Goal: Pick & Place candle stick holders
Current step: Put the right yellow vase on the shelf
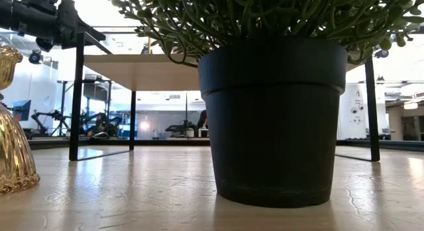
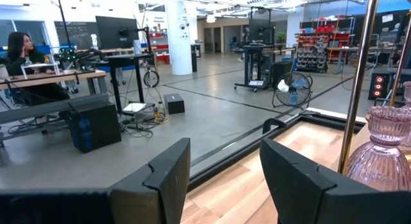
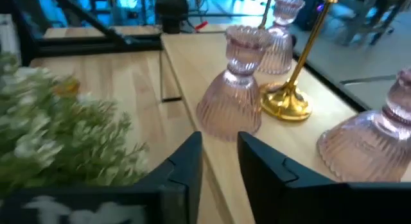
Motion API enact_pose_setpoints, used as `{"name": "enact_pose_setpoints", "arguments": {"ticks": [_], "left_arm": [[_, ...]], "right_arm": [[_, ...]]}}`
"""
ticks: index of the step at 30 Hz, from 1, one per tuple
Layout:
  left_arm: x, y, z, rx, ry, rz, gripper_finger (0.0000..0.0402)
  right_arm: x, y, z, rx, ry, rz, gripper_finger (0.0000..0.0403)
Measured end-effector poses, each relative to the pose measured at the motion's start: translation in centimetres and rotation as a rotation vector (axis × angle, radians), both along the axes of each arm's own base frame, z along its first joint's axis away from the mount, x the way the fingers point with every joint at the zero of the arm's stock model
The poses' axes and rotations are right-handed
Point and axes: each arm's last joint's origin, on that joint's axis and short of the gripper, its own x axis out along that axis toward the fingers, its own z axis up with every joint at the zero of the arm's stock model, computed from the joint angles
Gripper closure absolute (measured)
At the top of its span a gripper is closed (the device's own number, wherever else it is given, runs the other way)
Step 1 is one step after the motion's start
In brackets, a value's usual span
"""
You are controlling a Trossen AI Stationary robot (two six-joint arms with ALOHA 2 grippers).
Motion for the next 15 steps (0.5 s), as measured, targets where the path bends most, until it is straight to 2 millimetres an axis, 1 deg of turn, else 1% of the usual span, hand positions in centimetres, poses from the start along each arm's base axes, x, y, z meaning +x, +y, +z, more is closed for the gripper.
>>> {"name": "enact_pose_setpoints", "arguments": {"ticks": [7, 11, 15], "left_arm": [[0.0, 0.0, 0.0, 0.005, 0.006, 0.0, 0.0209], [0.0, 0.0, 0.0, 0.005, 0.006, 0.0, 0.0209], [0.0, 0.0, 0.0, -0.021, -0.022, -0.001, 0.0209]], "right_arm": [[-2.4, -0.6, 1.7, 0.139, 0.052, 0.129, 0.0387], [-4.1, -0.9, 3.0, 0.201, 0.062, 0.215, 0.0394], [-5.1, -1.2, 4.2, 0.225, 0.022, 0.245, 0.0394]]}}
